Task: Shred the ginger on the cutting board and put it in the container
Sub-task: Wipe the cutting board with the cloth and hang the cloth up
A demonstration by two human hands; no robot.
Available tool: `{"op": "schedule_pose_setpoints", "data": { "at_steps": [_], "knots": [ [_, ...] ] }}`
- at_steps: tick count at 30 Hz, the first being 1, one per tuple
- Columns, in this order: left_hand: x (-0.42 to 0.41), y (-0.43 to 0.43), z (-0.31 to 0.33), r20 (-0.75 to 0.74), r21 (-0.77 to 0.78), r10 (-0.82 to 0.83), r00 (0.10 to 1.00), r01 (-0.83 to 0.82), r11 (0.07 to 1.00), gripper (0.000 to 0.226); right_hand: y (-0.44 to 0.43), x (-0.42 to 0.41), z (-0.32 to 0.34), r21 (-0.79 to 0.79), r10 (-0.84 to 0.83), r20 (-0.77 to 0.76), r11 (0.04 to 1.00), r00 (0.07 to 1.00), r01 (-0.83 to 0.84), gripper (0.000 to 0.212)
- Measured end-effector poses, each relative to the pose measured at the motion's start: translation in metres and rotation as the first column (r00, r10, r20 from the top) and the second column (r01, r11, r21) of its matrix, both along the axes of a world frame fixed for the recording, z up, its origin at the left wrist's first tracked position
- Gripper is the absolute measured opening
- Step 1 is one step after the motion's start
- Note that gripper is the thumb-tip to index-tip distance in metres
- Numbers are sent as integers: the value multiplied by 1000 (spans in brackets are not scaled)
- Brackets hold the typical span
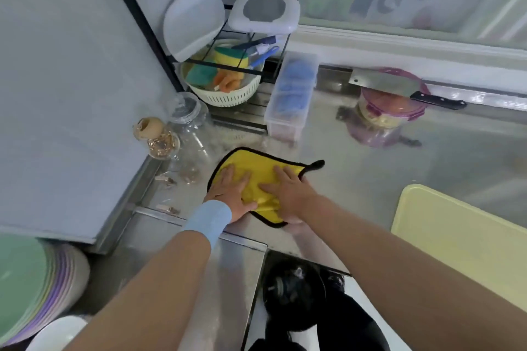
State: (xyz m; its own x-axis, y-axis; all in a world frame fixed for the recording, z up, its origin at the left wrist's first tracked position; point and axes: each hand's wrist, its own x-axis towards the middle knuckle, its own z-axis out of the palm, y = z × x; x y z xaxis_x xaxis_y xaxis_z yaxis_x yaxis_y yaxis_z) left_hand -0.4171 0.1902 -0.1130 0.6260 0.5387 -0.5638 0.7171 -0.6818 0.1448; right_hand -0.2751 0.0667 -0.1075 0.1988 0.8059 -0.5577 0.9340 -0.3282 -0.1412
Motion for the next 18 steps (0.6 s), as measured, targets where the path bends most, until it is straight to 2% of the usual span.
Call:
{"op": "schedule_pose_setpoints", "data": {
  "at_steps": [2, 5, 9, 12, 14, 18],
  "knots": [
    [-16, 1, 2, -22, 64, 72, 997, -70, 995, 89, 17, -15, 2, -17, 105, 28, 994, 994, -104, 93],
    [-38, 1, 12, -15, 122, 147, 989, -145, 982, 83, 28, -40, 4, 24, 149, -14, 989, 989, -148, 95],
    [-58, -14, 21, -38, 99, 116, 993, -111, 989, 70, 5, -55, 3, 152, 163, -31, 976, 986, -156, 72],
    [-54, -40, 19, 33, -52, 39, 999, -37, 998, 69, -39, -36, 5, 127, 67, -7, 990, 998, -66, 57],
    [-42, -65, 16, 101, -142, 2, 995, 12, 990, 65, -76, -18, 9, 73, -35, 38, 997, 999, 32, 58],
    [-12, -120, 8, 180, -169, -155, 971, 186, 968, 51, -138, -7, 16, -26, -199, 60, 979, 978, 201, 61]
  ]
}}
